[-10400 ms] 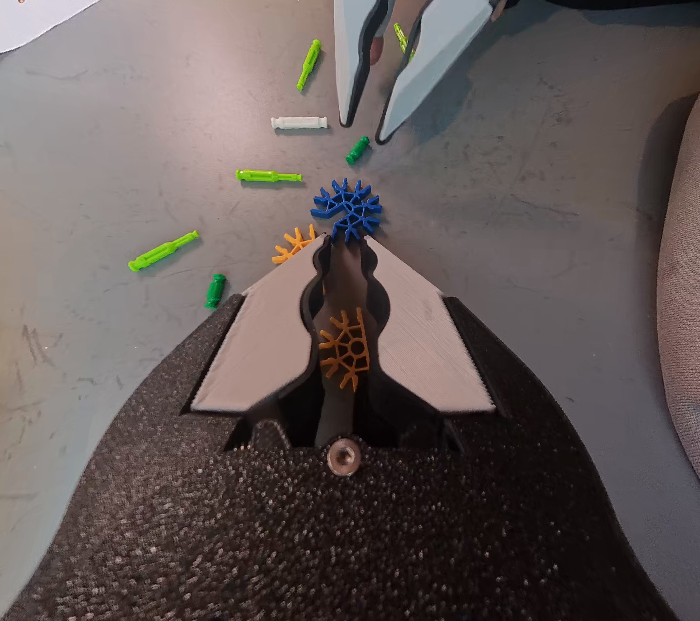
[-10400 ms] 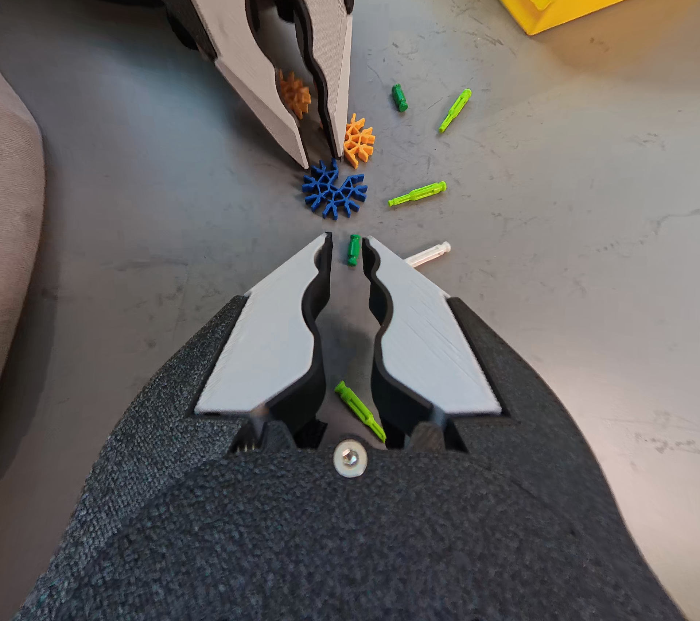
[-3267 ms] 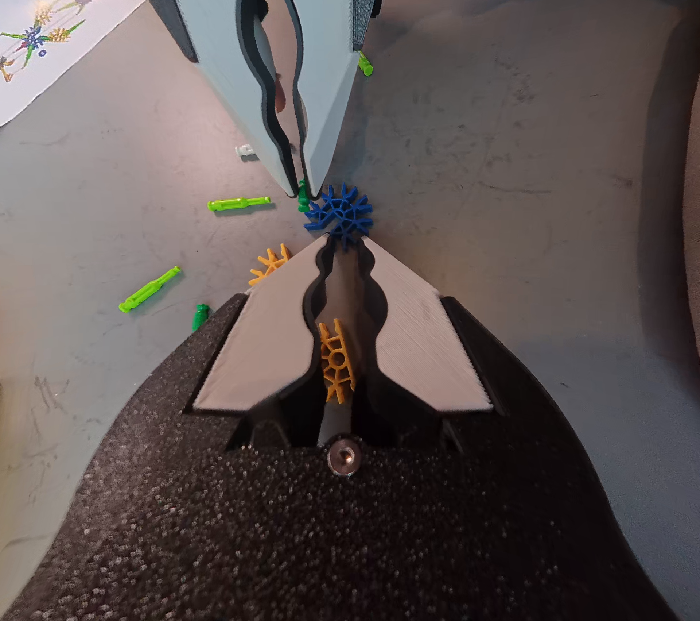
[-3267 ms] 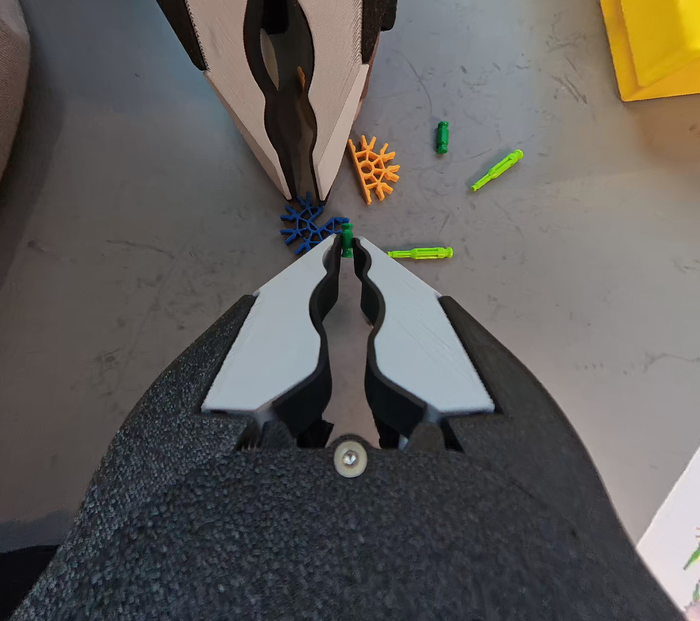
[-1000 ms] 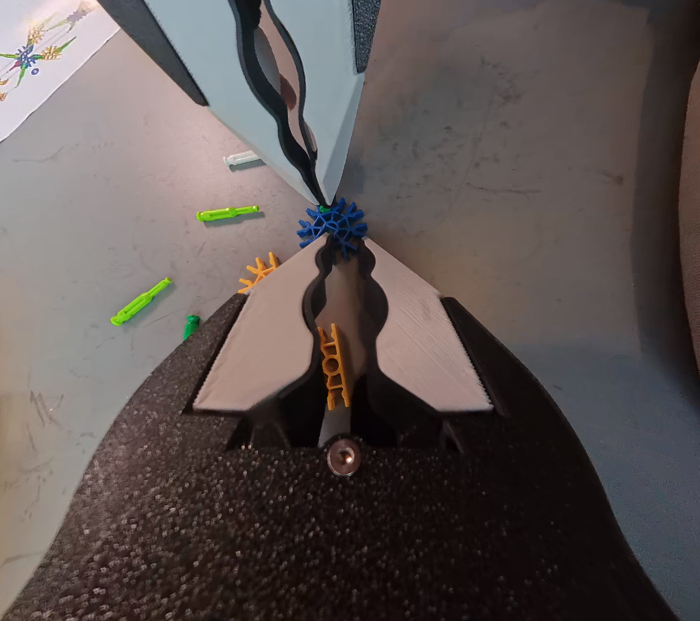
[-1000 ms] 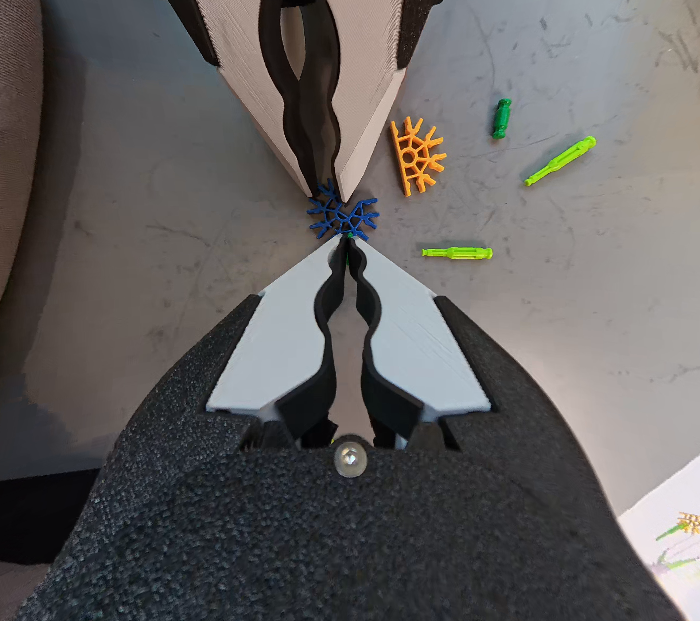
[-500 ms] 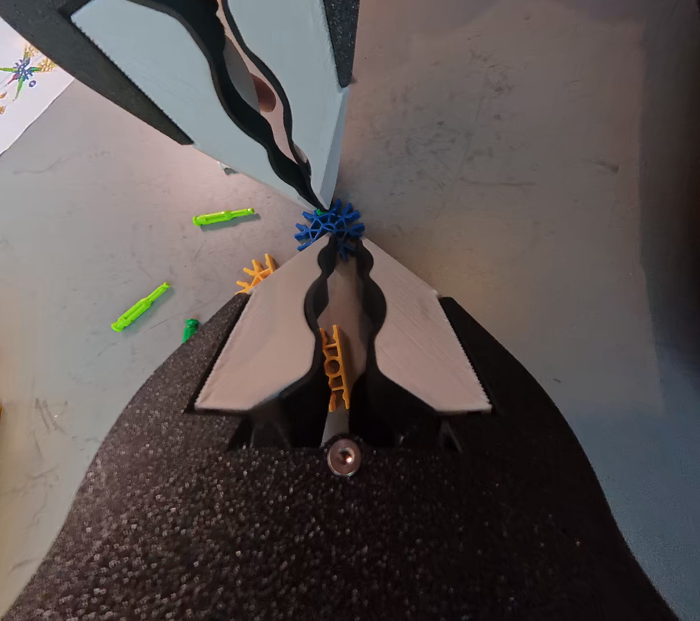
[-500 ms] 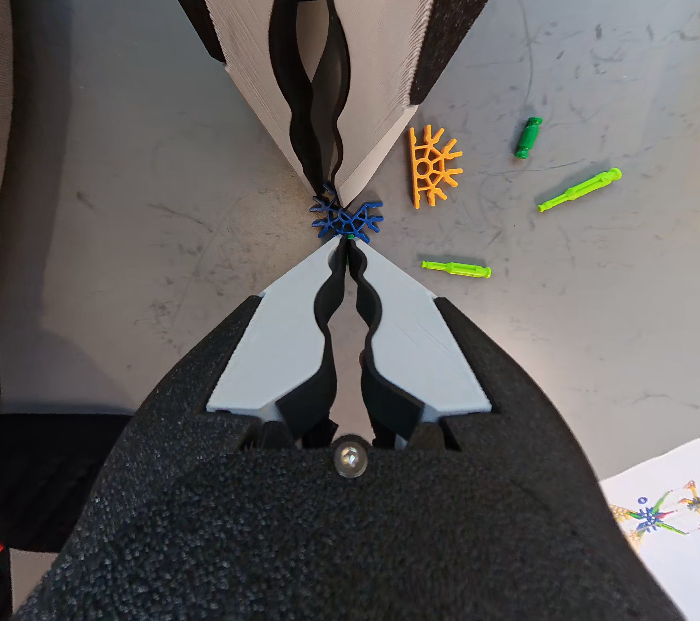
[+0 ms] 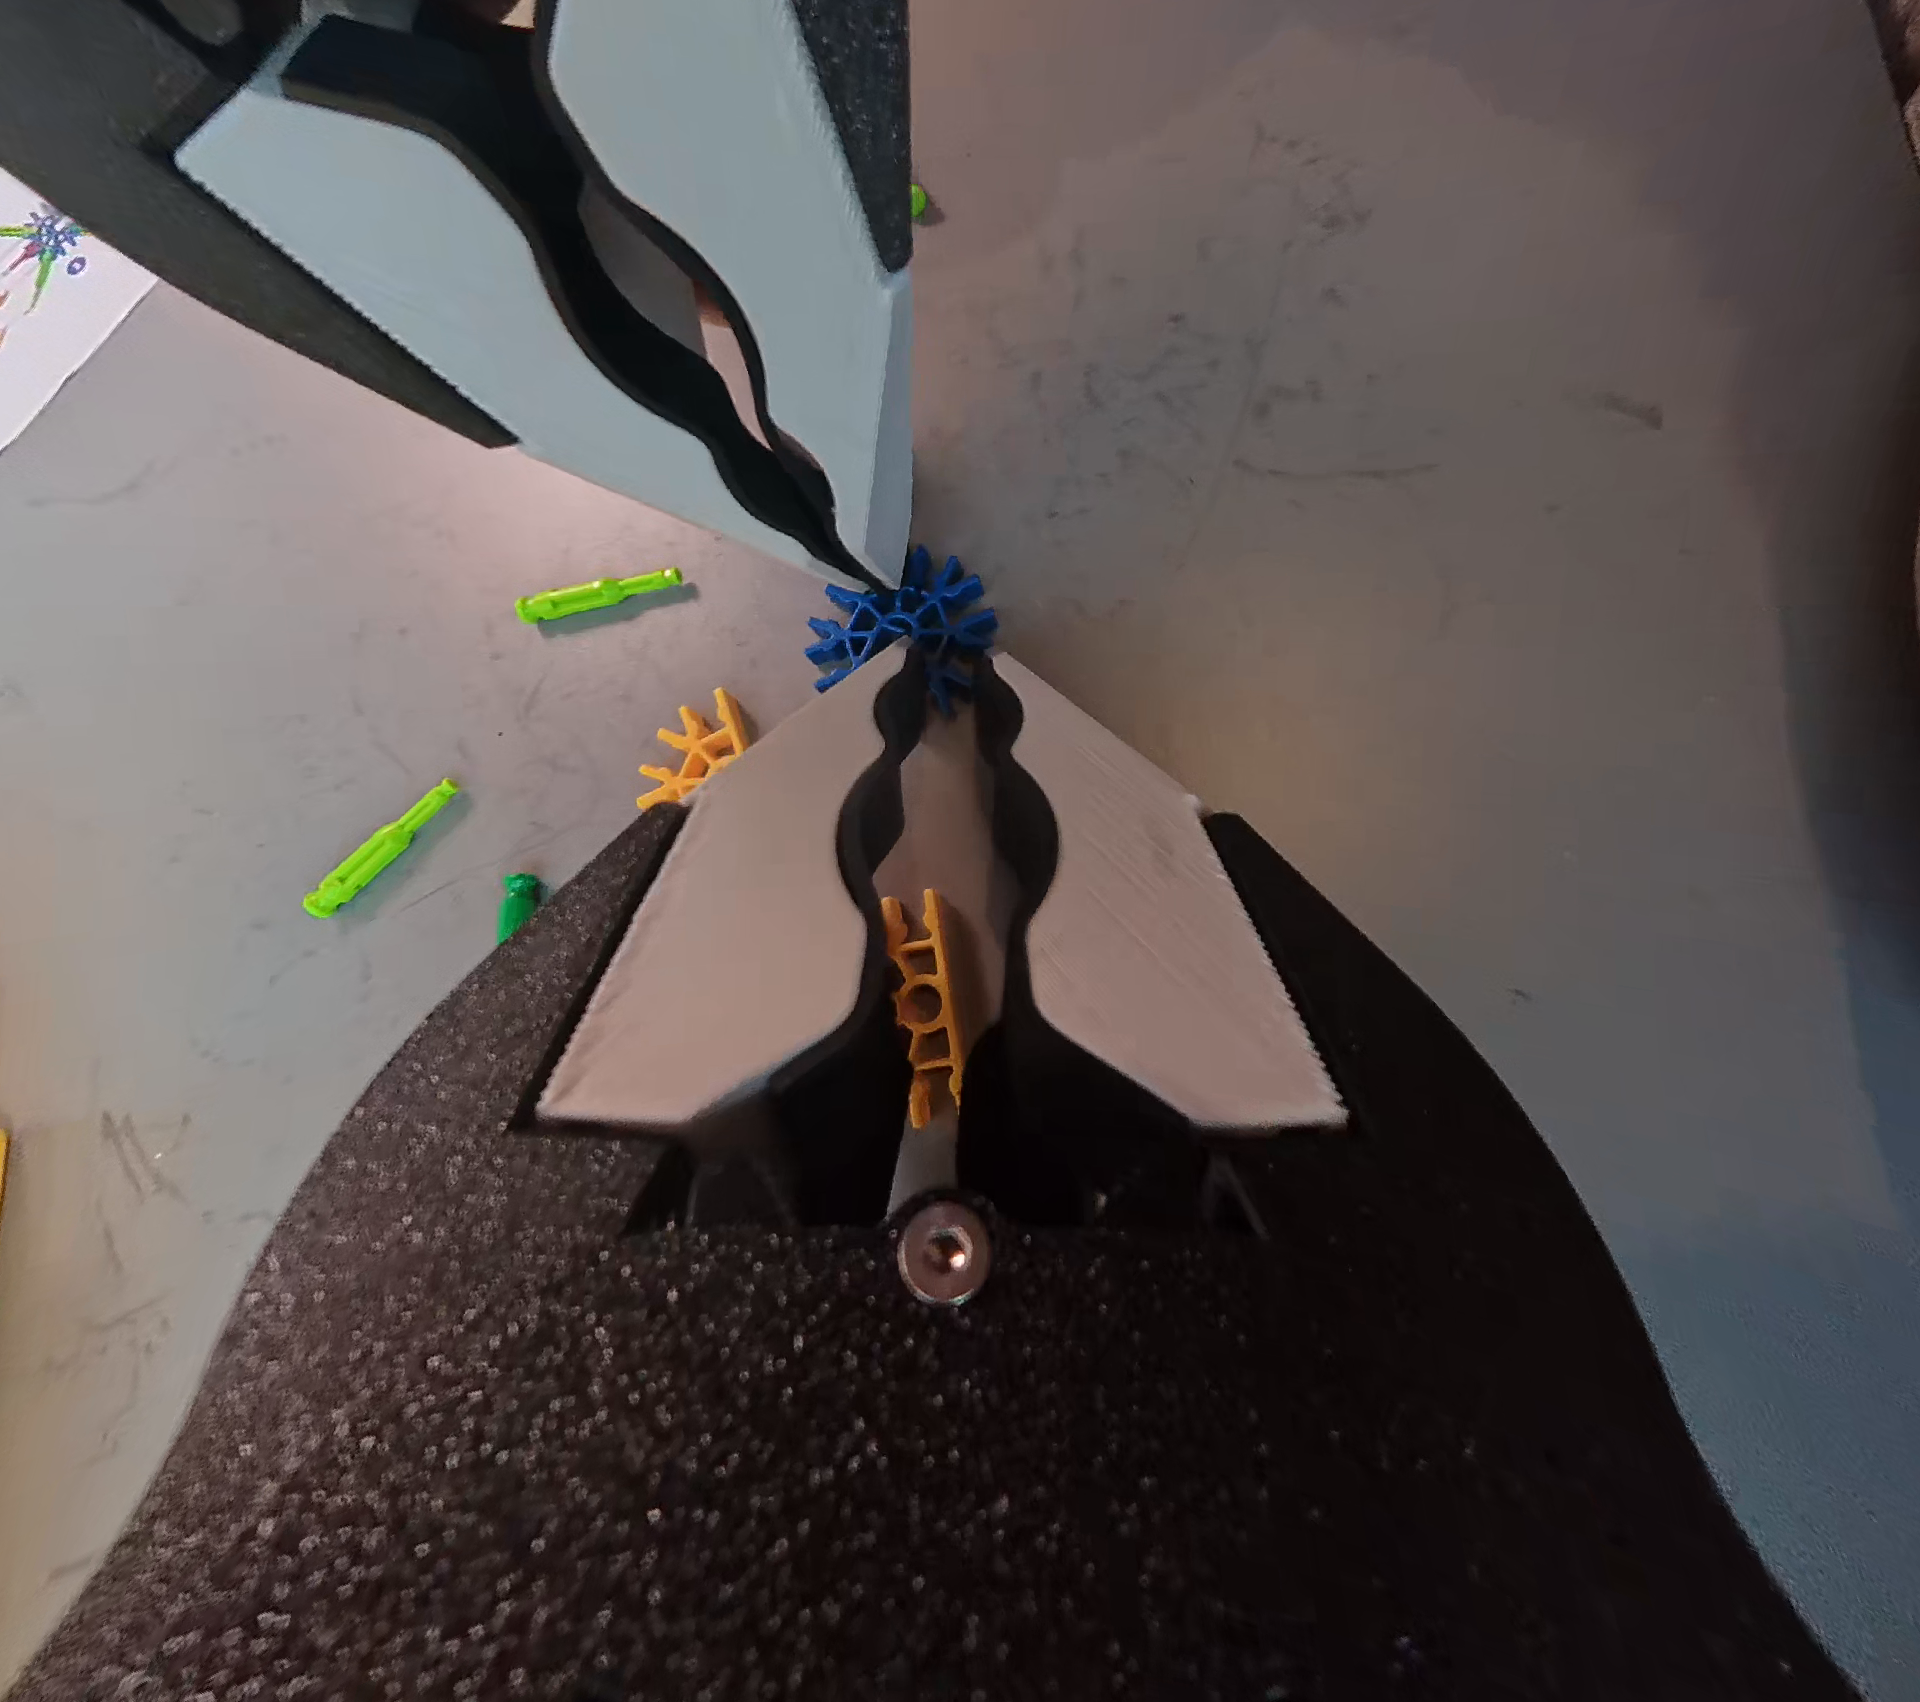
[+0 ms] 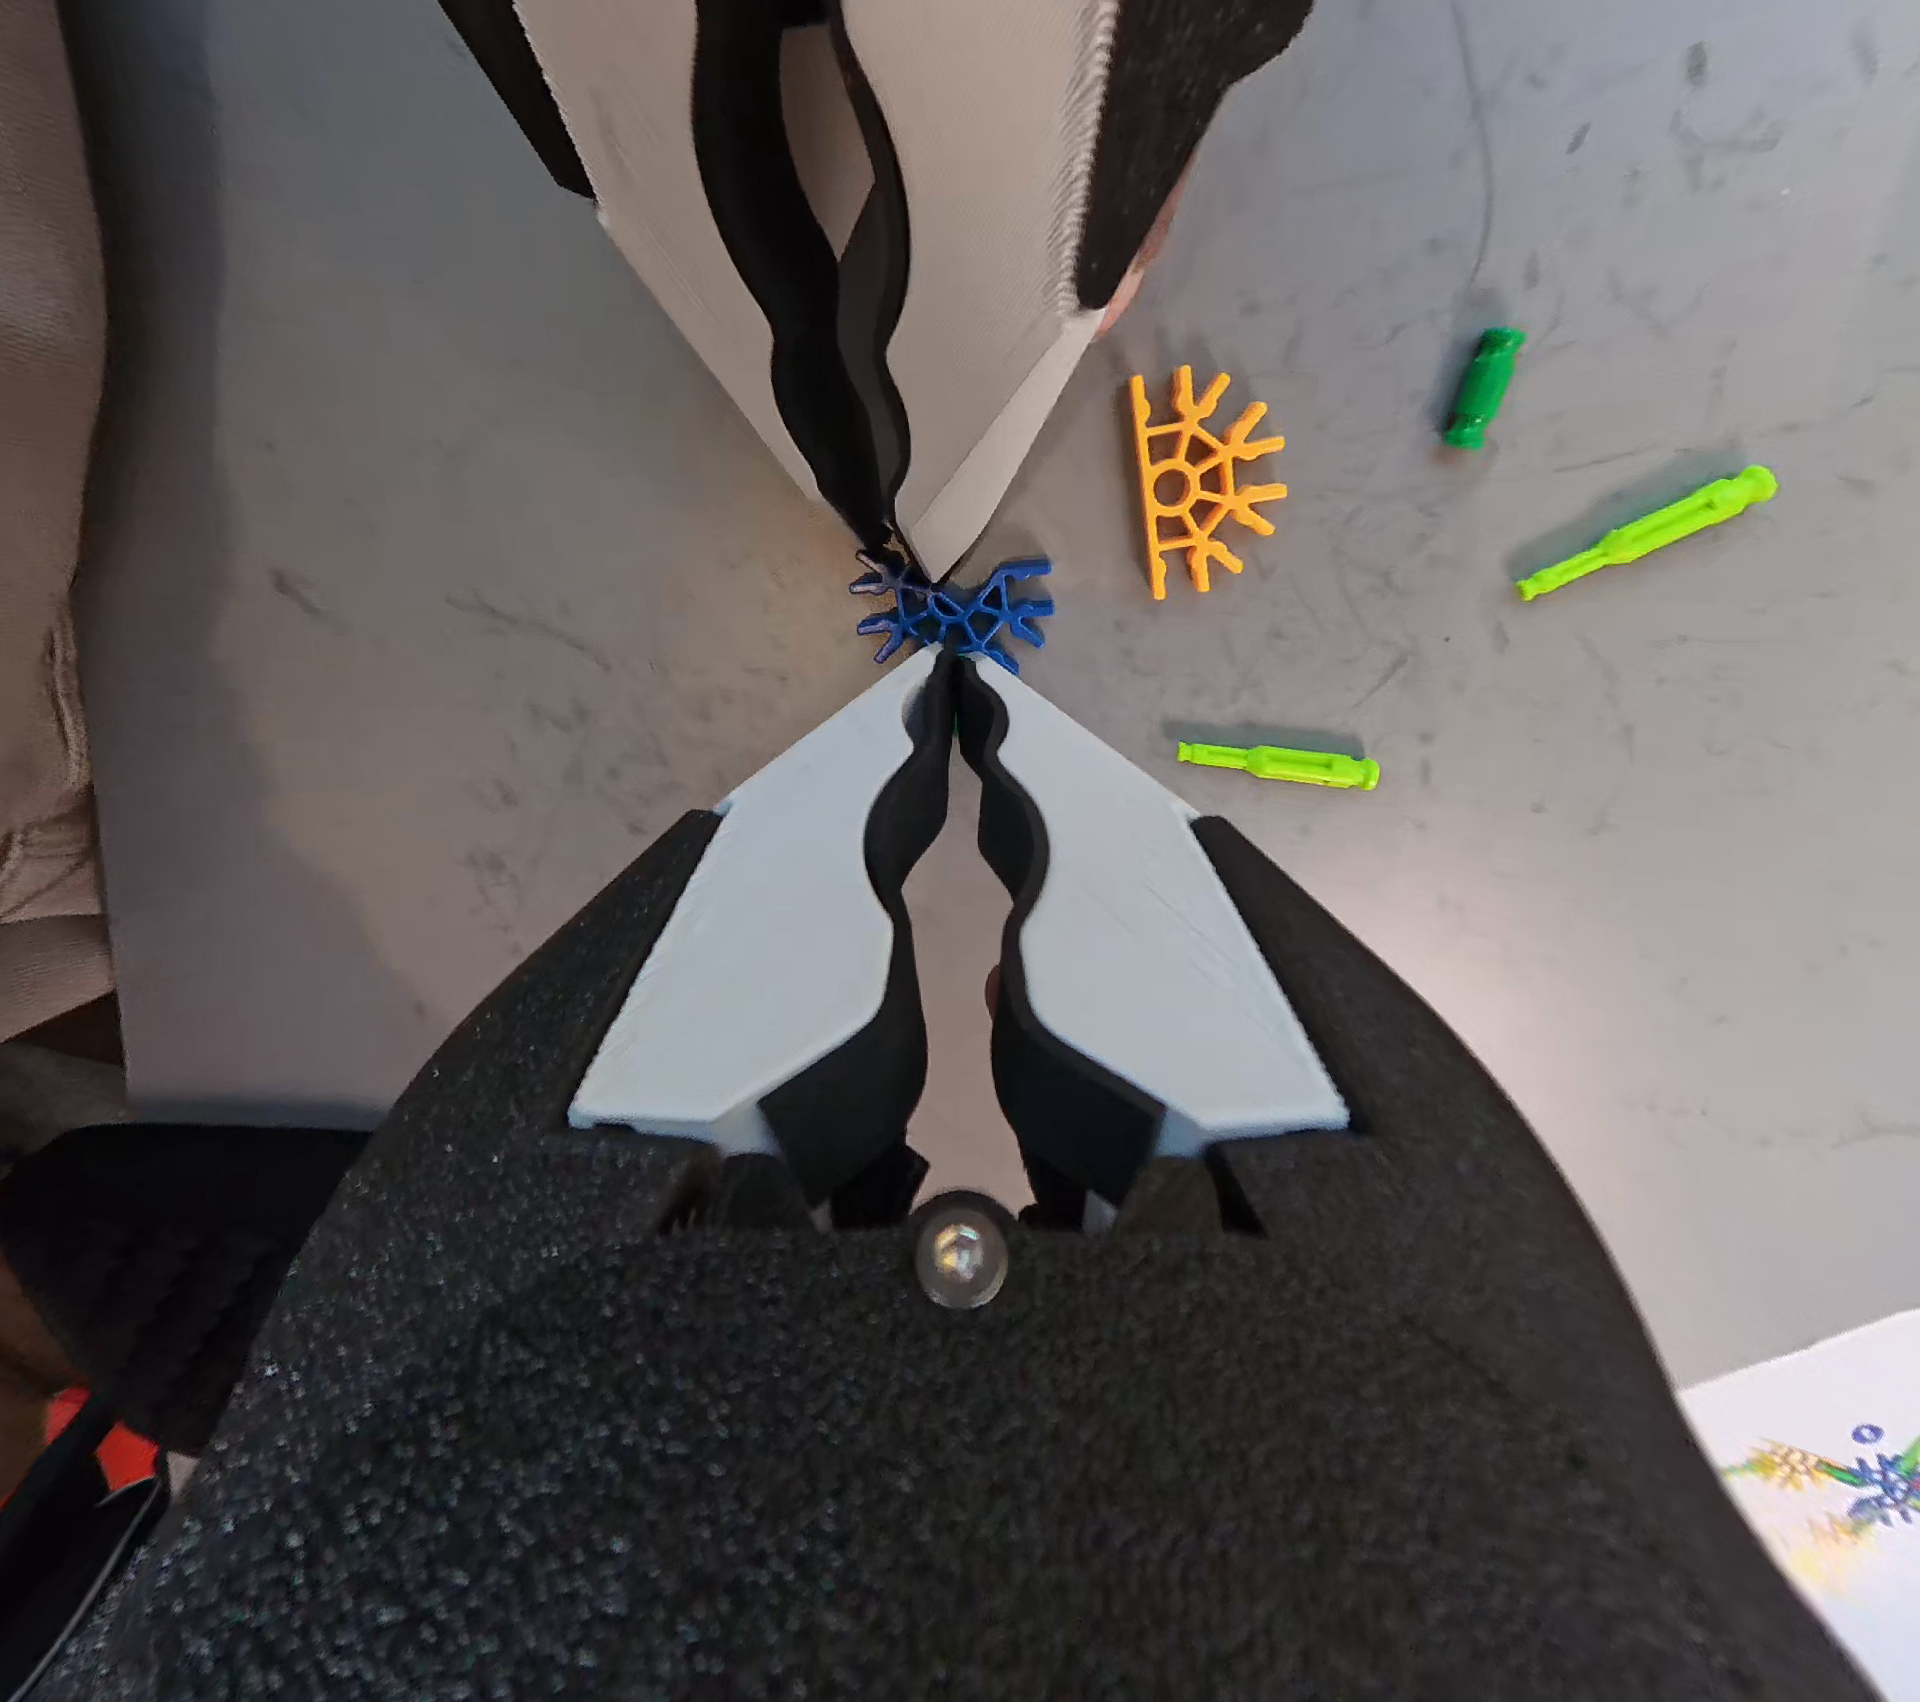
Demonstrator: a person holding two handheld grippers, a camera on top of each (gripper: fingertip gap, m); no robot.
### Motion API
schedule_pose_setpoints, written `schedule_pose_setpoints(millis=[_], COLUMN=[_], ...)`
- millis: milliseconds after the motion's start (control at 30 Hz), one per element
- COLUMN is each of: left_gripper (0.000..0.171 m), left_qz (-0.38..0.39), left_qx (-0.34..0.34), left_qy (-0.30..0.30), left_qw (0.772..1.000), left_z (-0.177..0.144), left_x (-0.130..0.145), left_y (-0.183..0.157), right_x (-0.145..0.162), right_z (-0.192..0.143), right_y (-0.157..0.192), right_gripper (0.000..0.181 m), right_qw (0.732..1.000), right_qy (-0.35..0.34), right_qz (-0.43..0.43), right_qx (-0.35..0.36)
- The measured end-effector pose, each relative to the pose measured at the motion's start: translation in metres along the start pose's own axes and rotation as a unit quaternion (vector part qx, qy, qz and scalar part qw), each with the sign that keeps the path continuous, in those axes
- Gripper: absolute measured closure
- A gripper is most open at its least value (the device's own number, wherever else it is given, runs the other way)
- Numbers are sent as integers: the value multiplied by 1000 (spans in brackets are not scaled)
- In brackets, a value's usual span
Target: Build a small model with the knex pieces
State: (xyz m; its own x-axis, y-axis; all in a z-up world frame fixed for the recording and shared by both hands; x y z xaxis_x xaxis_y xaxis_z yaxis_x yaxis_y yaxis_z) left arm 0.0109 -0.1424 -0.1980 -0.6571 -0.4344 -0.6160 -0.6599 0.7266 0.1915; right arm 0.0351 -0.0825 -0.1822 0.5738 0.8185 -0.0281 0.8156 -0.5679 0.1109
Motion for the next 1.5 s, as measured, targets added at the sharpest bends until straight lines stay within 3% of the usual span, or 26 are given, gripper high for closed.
schedule_pose_setpoints(millis=[200, 300, 433, 567, 700, 767, 867, 1033, 1100, 1200, 1267, 1400, 1500], left_gripper=[163, 162, 163, 160, 152, 153, 153, 150, 165, 166, 166, 166, 166], left_qz=[-8, -5, -9, -23, -95, -158, -237, -208, -191, -178, -160, -102, -65], left_qx=[1, -7, -7, -1, 41, 19, -63, -64, -50, -53, -45, 39, 67], left_qy=[1, 4, 6, 8, -56, -88, -35, 32, 35, 44, 15, -96, -115], left_qw=[1000, 1000, 1000, 1000, 993, 983, 969, 976, 980, 982, 986, 989, 989], left_z=[0, 0, 0, -1, -24, -39, -36, -18, -16, -15, -19, -36, -32], left_x=[1, 0, 0, -1, -7, -1, 32, 45, 43, 43, 34, -5, -18], left_y=[1, 1, 1, 0, 15, 39, 77, 80, 77, 77, 72, 38, 17], right_x=[2, 11, 47, 74, 78, 77, 76, 68, 64, 60, 56, 45, 30], right_z=[-1, -12, -25, -13, -5, -5, -10, -19, -21, -22, -21, -24, -26], right_y=[2, 0, 5, 19, 27, 26, 20, 13, 13, 16, 18, 27, 36], right_gripper=[181, 180, 161, 156, 157, 158, 160, 161, 162, 162, 162, 162, 162], right_qw=[999, 994, 979, 963, 946, 933, 913, 899, 899, 899, 901, 904, 907], right_qy=[-18, -86, -143, -190, -235, -267, -312, -353, -355, -357, -353, -349, -351], right_qz=[-3, 37, 115, 176, 199, 210, 221, 209, 201, 197, 194, 181, 161], right_qx=[32, 58, 85, 81, 104, 119, 145, 156, 157, 158, 159, 167, 167])
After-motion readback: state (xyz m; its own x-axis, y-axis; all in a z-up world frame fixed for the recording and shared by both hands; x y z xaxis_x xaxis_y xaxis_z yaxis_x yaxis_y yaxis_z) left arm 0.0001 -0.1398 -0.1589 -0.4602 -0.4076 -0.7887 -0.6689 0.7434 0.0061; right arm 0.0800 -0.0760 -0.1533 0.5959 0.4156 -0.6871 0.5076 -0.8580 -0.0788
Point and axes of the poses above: each gripper's, where its closed fingertips meet, z out along the fingers, x out of its underside, y = z × x across the jaws, the point moved 5 cm from there along -z, back along the fingers, and after that the axes turned 11 degrees about y, right-handed, at the moved point
